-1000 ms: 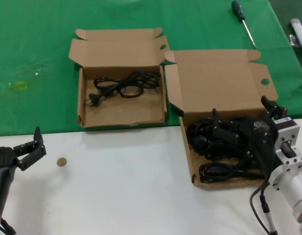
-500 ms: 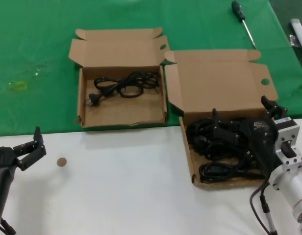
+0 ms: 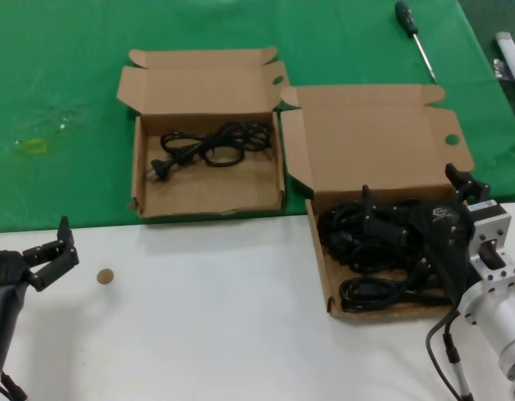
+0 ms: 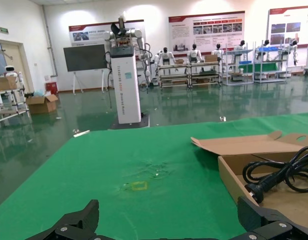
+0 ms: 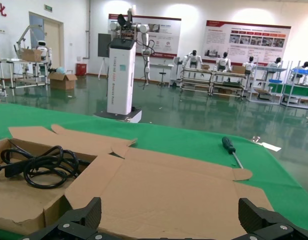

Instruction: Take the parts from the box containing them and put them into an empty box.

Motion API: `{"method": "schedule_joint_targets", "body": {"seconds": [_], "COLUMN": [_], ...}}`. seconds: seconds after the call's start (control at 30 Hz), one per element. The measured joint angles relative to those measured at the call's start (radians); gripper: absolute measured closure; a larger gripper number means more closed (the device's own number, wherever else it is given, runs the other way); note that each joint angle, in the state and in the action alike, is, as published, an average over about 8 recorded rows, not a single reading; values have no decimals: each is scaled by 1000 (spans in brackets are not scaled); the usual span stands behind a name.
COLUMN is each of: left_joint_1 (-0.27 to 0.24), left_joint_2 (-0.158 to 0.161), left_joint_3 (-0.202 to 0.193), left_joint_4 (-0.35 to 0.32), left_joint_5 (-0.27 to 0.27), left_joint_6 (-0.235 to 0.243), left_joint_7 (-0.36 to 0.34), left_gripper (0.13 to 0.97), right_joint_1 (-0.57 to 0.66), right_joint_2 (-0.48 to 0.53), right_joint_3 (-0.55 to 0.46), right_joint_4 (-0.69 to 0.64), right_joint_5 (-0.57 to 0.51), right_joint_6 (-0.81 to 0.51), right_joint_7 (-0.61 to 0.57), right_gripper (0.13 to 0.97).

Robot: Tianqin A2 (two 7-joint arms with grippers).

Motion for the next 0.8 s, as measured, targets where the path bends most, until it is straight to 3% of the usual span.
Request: {"method": "schedule_joint_targets", "body": {"seconds": [0.8], "left_joint_1": [0], "left_joint_2": [0], "left_joint_3": [0], "left_joint_4": [0], "left_joint_5": [0], "left_joint_6": [0], "left_joint_7": [0], "left_gripper": [132], "right_joint_1": [0], "right_joint_2": [0], "right_joint_3": [0], "right_joint_4": [0], "right_joint_5": [0], "right_joint_6": [0], "right_joint_7": [0], "right_gripper": [129]}}
